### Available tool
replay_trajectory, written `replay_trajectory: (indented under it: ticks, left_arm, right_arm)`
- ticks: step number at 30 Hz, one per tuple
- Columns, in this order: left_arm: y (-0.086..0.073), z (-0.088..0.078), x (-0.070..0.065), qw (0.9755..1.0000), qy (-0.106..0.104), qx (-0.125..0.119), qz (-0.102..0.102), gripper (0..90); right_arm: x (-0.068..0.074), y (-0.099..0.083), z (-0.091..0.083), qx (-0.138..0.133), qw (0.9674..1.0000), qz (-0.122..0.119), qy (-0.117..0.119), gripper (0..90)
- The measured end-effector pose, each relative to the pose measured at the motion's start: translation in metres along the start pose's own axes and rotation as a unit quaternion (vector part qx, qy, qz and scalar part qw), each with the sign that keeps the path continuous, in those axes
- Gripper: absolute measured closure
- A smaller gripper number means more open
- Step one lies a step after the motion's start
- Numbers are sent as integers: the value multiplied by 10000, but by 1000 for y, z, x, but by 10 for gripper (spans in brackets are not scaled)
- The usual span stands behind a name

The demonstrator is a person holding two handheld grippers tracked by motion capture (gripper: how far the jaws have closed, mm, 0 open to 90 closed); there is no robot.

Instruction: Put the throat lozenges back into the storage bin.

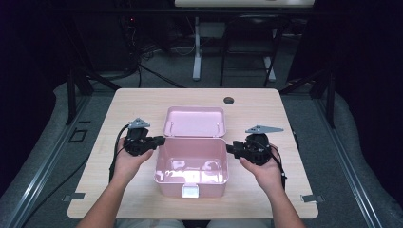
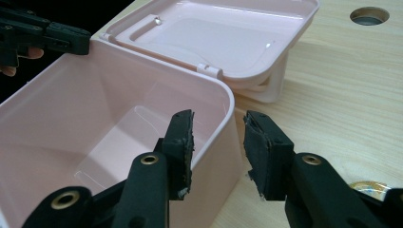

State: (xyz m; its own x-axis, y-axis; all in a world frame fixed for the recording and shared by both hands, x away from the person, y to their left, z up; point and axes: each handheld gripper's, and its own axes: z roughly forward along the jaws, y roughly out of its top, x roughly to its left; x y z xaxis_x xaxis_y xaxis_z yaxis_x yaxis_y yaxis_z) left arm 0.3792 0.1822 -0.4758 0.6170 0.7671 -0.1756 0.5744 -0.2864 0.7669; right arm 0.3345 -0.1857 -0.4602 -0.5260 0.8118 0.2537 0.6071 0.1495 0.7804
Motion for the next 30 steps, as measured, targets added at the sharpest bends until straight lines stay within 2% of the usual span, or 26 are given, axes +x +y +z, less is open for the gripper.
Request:
replay_trajectory:
  ticks: [10,16,21,26,30]
  left_arm:
    - [-2,-3,-5,10000,31,47,14,830]
    - [-3,-5,-6,10000,17,74,34,826]
    - [-3,-6,-4,10000,-59,78,1,818]
    - [-4,-9,-1,9999,-106,8,-81,759]
    - [-5,-11,2,9998,-122,-20,-148,670]
  right_arm:
    - [-3,1,-4,-13,10000,21,-53,622]
    - [-4,5,-6,-6,9999,-60,-116,610]
    - [-7,9,-7,-69,9998,-4,-172,585]
    - [-12,11,-8,-22,9993,-94,-360,549]
    - [-19,9,-8,16,9994,-28,-354,516]
